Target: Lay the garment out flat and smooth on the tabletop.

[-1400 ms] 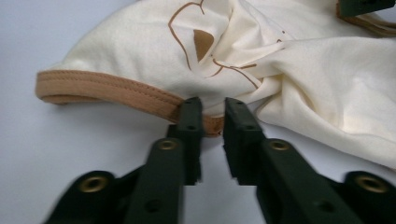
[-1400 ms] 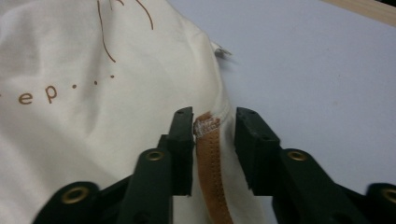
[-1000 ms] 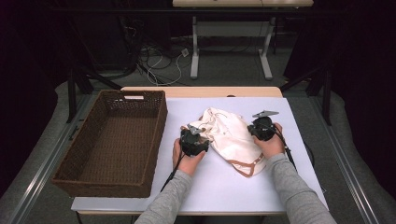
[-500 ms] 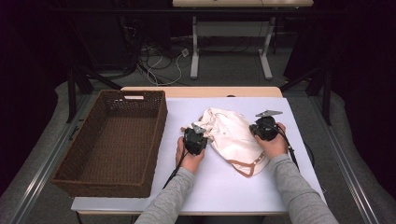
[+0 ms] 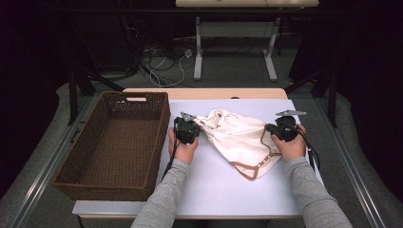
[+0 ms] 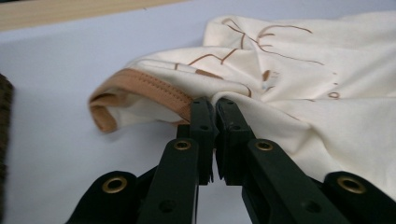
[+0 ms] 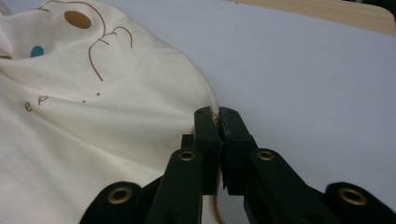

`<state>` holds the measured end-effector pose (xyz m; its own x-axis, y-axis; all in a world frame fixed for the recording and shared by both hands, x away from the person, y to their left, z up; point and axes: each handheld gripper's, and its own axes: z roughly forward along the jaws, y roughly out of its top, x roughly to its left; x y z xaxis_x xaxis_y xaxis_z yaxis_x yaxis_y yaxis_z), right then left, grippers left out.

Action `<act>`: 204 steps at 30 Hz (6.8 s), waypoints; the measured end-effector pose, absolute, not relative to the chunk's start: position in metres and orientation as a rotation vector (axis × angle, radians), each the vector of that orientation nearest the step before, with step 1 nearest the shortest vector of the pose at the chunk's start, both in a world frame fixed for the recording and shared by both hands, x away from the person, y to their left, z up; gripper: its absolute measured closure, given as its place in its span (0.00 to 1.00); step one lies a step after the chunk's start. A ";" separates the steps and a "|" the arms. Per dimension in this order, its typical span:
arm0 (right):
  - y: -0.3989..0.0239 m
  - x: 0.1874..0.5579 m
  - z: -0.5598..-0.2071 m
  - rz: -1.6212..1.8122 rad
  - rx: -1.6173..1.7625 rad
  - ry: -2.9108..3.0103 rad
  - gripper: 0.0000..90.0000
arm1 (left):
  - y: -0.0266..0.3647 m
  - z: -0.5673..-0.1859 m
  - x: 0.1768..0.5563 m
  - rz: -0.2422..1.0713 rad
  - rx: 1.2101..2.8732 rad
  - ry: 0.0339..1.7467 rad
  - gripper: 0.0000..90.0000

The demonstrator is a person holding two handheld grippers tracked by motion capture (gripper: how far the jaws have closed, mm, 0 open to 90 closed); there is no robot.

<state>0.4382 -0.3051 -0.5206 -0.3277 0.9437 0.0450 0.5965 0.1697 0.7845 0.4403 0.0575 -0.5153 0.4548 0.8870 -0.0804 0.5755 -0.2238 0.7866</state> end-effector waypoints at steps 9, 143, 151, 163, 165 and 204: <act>-0.331 0.435 -0.517 1.048 1.523 1.910 0.96 | 0.067 -0.498 0.463 0.530 1.872 1.266 0.96; -0.225 0.209 -0.518 1.256 1.085 2.611 0.98 | 0.091 -0.520 0.254 0.188 2.157 1.027 0.99; -0.225 0.206 -0.530 1.212 1.098 2.644 0.89 | 0.089 -0.533 0.257 0.208 2.162 1.041 0.89; -0.244 0.235 -0.536 1.214 1.210 2.351 0.65 | 0.101 -0.536 0.266 0.329 2.094 1.072 0.62; -0.248 0.242 -0.536 1.189 1.229 2.294 0.61 | 0.103 -0.536 0.268 0.342 2.087 1.073 0.58; -0.311 0.277 -0.548 1.045 1.511 2.195 0.98 | 0.098 -0.559 0.276 0.274 2.070 1.136 0.60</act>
